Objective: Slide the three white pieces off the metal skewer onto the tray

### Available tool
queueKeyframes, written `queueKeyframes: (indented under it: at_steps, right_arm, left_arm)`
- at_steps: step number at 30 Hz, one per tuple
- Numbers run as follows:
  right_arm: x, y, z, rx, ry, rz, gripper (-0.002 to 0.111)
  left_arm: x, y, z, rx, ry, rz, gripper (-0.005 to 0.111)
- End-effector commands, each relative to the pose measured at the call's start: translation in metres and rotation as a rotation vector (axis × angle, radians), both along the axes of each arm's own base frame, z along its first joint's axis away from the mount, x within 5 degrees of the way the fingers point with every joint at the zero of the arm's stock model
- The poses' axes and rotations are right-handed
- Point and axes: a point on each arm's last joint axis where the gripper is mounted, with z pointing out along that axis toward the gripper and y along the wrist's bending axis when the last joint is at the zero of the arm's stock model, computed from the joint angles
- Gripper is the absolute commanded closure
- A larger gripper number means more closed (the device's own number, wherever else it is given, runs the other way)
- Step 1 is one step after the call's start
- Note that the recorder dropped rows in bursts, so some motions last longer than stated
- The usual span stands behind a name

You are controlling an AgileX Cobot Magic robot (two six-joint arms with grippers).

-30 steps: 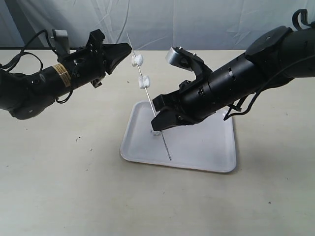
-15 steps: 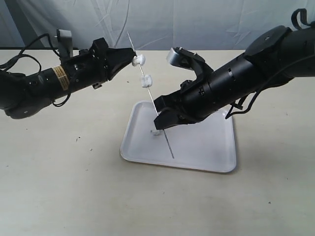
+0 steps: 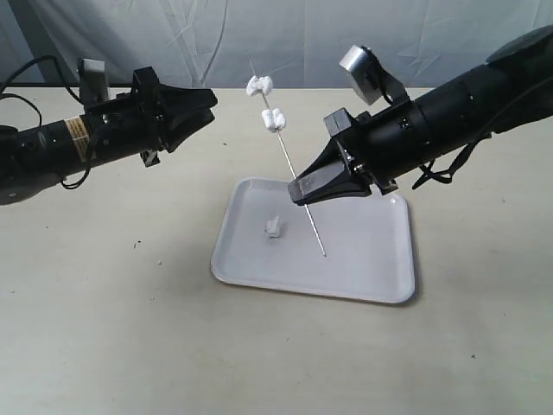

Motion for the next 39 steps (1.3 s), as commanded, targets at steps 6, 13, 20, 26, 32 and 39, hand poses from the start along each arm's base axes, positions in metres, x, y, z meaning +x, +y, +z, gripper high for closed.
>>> queueKeyframes:
  at_steps: [6,13,20,26,32,39]
  right_arm:
    - [0.008,0.003,-0.014,0.048,-0.008,0.015,0.109]
    - [0.016,0.007,-0.035,0.092,0.015,-0.007,0.109]
    - [0.017,0.009,-0.039,0.109,0.011,-0.011,0.109]
    - [0.010,0.021,-0.040,0.097,0.011,0.041,0.109]
    - [0.004,0.031,-0.041,0.095,0.012,0.074,0.109]
    - [0.003,0.032,-0.041,0.094,0.012,0.080,0.109]
  left_arm:
    - [-0.001,-0.011,0.006,-0.024,-0.024,-0.007,0.071]
    - [-0.002,-0.011,0.006,-0.020,-0.027,-0.012,0.071]
    - [-0.002,-0.011,0.006,-0.020,-0.027,-0.012,0.071]
    - [-0.004,-0.012,0.005,-0.006,-0.025,-0.039,0.071]
    - [-0.004,-0.012,0.004,-0.005,-0.021,-0.043,0.076]
    - [-0.004,-0.012,0.004,-0.005,-0.021,-0.043,0.101]
